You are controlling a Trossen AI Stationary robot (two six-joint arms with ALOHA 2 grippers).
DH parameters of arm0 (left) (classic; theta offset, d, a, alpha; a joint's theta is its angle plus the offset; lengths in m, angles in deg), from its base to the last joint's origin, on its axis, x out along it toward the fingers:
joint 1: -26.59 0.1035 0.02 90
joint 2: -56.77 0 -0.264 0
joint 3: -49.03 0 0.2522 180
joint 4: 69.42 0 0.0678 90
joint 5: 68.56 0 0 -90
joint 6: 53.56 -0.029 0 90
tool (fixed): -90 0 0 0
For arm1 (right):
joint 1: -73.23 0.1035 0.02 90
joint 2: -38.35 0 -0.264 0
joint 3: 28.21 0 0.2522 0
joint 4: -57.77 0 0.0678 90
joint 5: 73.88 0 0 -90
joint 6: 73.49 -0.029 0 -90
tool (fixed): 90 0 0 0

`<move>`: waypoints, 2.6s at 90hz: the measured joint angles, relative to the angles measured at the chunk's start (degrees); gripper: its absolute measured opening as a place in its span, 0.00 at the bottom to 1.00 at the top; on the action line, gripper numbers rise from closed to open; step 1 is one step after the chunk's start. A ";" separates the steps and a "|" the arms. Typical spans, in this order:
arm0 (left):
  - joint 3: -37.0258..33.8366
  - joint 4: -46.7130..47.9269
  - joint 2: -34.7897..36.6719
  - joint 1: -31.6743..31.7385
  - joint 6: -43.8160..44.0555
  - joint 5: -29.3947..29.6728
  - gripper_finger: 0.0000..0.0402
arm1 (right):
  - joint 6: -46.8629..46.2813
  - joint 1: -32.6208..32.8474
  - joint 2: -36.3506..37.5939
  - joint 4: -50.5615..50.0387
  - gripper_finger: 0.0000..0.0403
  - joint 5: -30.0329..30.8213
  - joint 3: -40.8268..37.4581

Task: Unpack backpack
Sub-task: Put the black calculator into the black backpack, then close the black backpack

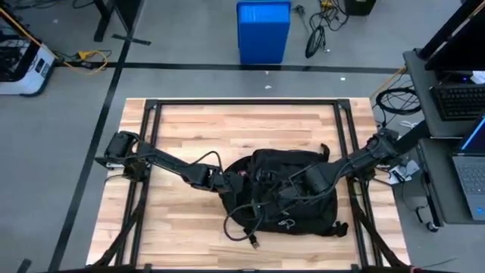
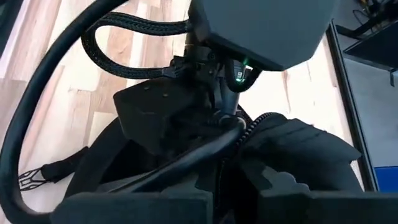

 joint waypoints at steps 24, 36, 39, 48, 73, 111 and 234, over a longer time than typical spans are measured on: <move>-0.17 3.86 3.81 -3.61 -2.31 17.66 0.52 | -0.63 0.00 0.00 0.32 0.01 0.66 0.15; -0.15 7.14 7.92 -6.15 -2.93 21.74 0.54 | -0.63 0.00 0.00 0.16 0.01 0.57 0.22; -0.15 8.95 9.12 -6.79 -2.57 23.36 0.54 | -0.58 0.00 0.00 0.12 0.01 0.55 0.22; -0.11 13.66 12.12 -7.95 -0.62 30.17 0.54 | -0.37 0.00 0.00 -0.09 0.01 0.57 0.22; -0.59 21.62 19.33 -4.09 10.98 32.37 0.54 | 0.00 0.09 0.00 -0.21 0.01 0.57 0.22; -0.90 10.71 17.95 5.83 13.59 8.59 0.54 | 5.65 0.02 0.01 1.07 0.01 -3.53 0.20; -0.77 21.98 18.15 7.28 19.73 12.30 0.00 | -24.07 17.57 -5.97 5.73 0.26 -7.11 0.28</move>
